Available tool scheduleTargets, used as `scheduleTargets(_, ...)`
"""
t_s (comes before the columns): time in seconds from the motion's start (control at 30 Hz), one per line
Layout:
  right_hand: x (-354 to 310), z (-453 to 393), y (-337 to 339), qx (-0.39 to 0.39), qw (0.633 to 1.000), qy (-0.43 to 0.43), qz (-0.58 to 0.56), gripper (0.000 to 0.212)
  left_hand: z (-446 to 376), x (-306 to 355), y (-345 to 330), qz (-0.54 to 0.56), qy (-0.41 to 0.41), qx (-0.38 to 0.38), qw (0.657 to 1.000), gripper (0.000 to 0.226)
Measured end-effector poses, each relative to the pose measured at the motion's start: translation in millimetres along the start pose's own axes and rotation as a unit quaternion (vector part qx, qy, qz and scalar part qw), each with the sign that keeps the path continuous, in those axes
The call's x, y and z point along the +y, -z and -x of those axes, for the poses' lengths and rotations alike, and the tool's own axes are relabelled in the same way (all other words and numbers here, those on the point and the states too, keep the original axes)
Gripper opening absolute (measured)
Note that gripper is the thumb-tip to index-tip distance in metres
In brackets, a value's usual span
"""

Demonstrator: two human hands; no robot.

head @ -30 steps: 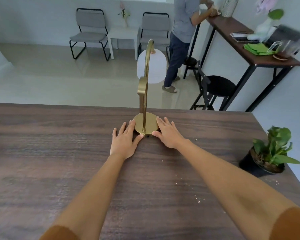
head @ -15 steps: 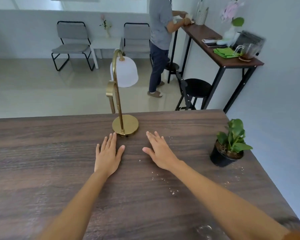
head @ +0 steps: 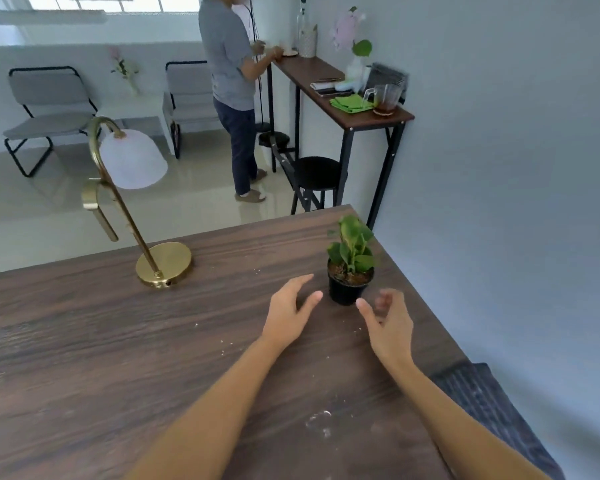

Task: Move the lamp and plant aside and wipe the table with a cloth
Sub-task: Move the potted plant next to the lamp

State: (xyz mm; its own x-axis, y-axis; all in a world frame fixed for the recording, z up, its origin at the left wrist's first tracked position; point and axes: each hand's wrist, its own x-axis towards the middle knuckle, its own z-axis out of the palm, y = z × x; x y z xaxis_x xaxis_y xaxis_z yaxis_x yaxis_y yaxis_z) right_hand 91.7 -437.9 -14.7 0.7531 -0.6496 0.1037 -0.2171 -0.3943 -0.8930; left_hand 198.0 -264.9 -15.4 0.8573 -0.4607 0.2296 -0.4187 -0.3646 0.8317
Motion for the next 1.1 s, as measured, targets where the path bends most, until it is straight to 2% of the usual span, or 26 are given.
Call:
scheduleTargets(0.1, 2, -14, -1, -0.065, 0.997, 0.019, -0.035, 0.063, -15, 8, -19, 0.059, 0.027, -0.038, 0.997, 0.054)
scheduleTargets(0.2, 0, -22, -6, -0.091, 0.993, 0.041, -0.061, 0.062, -25, 11, -26, 0.117, 0.055, -0.047, 0.991, 0.053)
scheduleTargets(0.37, -20, -39, -28, -0.082, 0.993, 0.054, -0.063, 0.059, -37, 9, -18, 0.195, 0.089, 0.009, 0.977, 0.049)
scheduleTargets(0.7, -90, -89, -135, -0.178, 0.972, 0.139, -0.07, 0.053, -77, -34, 73, 0.19, 0.127, 0.157, 0.961, 0.055)
scheduleTargets(0.9, -117, -104, -205, -0.256, 0.956, 0.115, -0.08, 0.057, -89, -72, 124, 0.209, 0.145, 0.204, 0.946, 0.055)
scheduleTargets(1.1, -114, -113, -237, -0.303, 0.946, 0.097, -0.056, 0.06, -93, -101, 136, 0.221, 0.172, 0.221, 0.934, 0.051)
